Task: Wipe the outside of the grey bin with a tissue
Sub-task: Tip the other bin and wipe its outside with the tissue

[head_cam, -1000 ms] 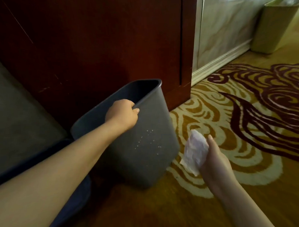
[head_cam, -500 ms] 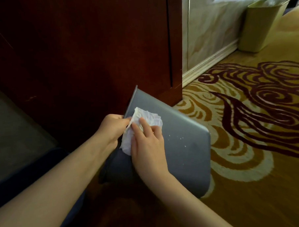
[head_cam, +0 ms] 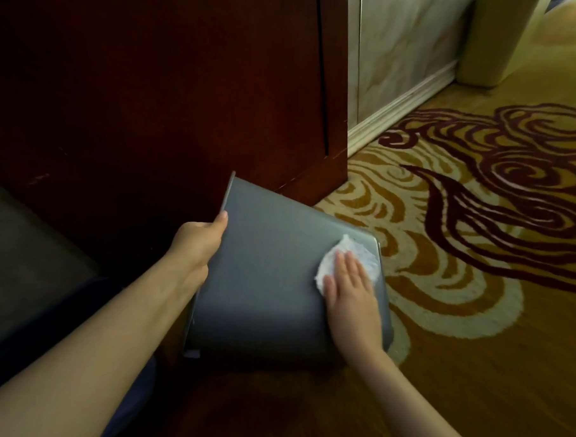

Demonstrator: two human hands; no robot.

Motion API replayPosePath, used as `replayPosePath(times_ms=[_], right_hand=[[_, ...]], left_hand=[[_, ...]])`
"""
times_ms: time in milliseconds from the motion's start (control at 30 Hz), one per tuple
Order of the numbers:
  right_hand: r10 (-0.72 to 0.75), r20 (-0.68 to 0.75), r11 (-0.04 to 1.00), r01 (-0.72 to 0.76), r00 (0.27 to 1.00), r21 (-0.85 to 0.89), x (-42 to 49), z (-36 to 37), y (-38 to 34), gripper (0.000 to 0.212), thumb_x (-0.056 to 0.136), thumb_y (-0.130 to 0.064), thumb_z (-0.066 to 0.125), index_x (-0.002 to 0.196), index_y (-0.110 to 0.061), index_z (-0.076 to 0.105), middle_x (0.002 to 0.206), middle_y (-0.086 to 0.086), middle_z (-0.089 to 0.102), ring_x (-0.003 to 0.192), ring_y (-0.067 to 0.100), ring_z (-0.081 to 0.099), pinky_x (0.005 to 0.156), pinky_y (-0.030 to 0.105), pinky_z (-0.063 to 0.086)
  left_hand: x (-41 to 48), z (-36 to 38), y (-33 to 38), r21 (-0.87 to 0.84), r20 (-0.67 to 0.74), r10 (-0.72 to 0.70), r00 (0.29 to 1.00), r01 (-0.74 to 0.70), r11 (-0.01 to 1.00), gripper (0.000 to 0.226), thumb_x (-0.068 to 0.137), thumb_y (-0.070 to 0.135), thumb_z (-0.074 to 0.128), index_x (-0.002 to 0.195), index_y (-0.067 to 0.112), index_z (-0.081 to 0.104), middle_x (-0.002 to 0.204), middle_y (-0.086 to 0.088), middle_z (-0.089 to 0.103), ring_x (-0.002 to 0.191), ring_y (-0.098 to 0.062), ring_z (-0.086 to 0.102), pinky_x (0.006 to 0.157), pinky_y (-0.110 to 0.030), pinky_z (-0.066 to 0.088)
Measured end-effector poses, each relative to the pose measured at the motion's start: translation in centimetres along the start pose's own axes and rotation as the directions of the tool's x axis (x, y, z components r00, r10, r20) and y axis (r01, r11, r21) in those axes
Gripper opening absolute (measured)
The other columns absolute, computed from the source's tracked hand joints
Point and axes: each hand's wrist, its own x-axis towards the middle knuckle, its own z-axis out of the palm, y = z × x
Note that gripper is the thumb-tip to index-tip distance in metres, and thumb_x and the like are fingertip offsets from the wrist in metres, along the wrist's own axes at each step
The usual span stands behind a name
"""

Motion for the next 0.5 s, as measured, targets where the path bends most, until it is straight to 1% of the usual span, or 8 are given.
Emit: replayPosePath(times_ms=[67, 133, 200, 267, 333, 367, 433, 500], right_hand=[[0.082, -0.064, 0.996, -0.081, 0.995, 0.022, -0.3, -0.3, 2.3, 0.050, 0.099, -0.038, 0.026, 0.146, -0.019, 0.025, 0.155, -0.001, 0.026, 0.143, 0.012, 0.014, 0.115, 0.027, 0.008], [0.121, -0.169, 0.990, -0.107, 0.978, 0.090, -0.6, -0.7, 3.6, 0.043, 0.099, -0.030, 0.037, 0.138, -0.015, 0.042, 0.146, 0.002, 0.042, 0.140, 0.016, 0.027, 0.112, 0.028, 0.016], [0.189, -0.261, 0.967, -0.134, 0.947, 0.216, -0.6, -1.5, 4.0, 0.034, 0.097, -0.020, 0.045, 0.128, -0.012, 0.055, 0.134, 0.005, 0.056, 0.130, 0.020, 0.041, 0.106, 0.030, 0.029], [0.205, -0.360, 0.946, -0.090, 0.910, 0.311, -0.2, -2.7, 3.2, 0.031, 0.096, -0.016, 0.047, 0.124, -0.011, 0.059, 0.128, 0.005, 0.061, 0.121, 0.019, 0.048, 0.098, 0.031, 0.038], [0.059, -0.453, 0.959, 0.075, 0.890, 0.272, 0.6, -3.5, 0.5, 0.031, 0.094, -0.016, 0.047, 0.123, -0.012, 0.060, 0.126, 0.003, 0.062, 0.119, 0.017, 0.051, 0.097, 0.025, 0.041], [-0.042, -0.457, 0.957, 0.166, 0.888, 0.236, 1.1, -3.5, -1.4, 0.032, 0.094, -0.016, 0.047, 0.122, -0.011, 0.060, 0.125, 0.004, 0.062, 0.119, 0.018, 0.051, 0.098, 0.025, 0.040], [-0.226, -0.360, 0.936, 0.304, 0.905, 0.178, 2.1, -2.7, -5.6, 0.034, 0.093, -0.014, 0.049, 0.125, -0.010, 0.057, 0.130, 0.008, 0.059, 0.124, 0.024, 0.048, 0.103, 0.031, 0.035], [-0.366, -0.207, 0.910, 0.395, 0.907, 0.126, 2.5, -1.1, -8.7, 0.040, 0.095, -0.015, 0.048, 0.134, -0.009, 0.048, 0.142, 0.010, 0.048, 0.134, 0.026, 0.037, 0.111, 0.036, 0.027]], left_hand=[[-0.1, 0.0, 0.1, 0.003, -0.011, -0.004, 1.000, 0.004, 1.000, 0.037, 0.091, 0.033, 0.051, 0.103, 0.001, 0.064, 0.090, -0.009, 0.066, 0.079, -0.024, 0.063, 0.070, -0.032, 0.049], [-0.2, 0.3, 0.3, 0.001, -0.001, 0.007, 1.000, -0.007, 1.000, 0.038, 0.092, 0.032, 0.051, 0.107, 0.000, 0.063, 0.097, -0.011, 0.065, 0.085, -0.026, 0.062, 0.074, -0.033, 0.049], [-0.4, 0.7, 0.7, 0.015, 0.006, 0.033, 0.999, -0.033, 0.999, 0.037, 0.092, 0.032, 0.050, 0.106, 0.001, 0.064, 0.095, -0.009, 0.065, 0.081, -0.023, 0.062, 0.067, -0.030, 0.048], [-0.4, 1.0, 0.8, 0.031, 0.015, 0.057, 0.998, -0.058, 0.998, 0.035, 0.092, 0.033, 0.050, 0.104, 0.002, 0.065, 0.092, -0.007, 0.065, 0.076, -0.019, 0.061, 0.058, -0.026, 0.046], [-0.2, 1.1, 0.8, 0.045, 0.017, 0.067, 0.998, -0.068, 0.997, 0.035, 0.092, 0.034, 0.050, 0.101, 0.004, 0.065, 0.090, -0.006, 0.067, 0.076, -0.019, 0.062, 0.058, -0.026, 0.046], [-0.1, 1.1, 0.7, 0.053, 0.016, 0.072, 0.997, -0.073, 0.996, 0.035, 0.092, 0.035, 0.050, 0.099, 0.005, 0.066, 0.089, -0.006, 0.067, 0.077, -0.019, 0.063, 0.061, -0.027, 0.048], [0.2, 1.1, 0.6, 0.076, 0.007, 0.082, 0.997, -0.083, 0.994, 0.038, 0.091, 0.038, 0.050, 0.097, 0.005, 0.067, 0.096, -0.010, 0.069, 0.087, -0.025, 0.065, 0.077, -0.035, 0.053], [0.2, 1.4, 0.6, 0.147, -0.045, 0.127, 0.991, -0.119, 0.982, 0.047, 0.091, 0.041, 0.048, 0.101, -0.001, 0.066, 0.104, -0.018, 0.068, 0.098, -0.032, 0.063, 0.091, -0.041, 0.050]])
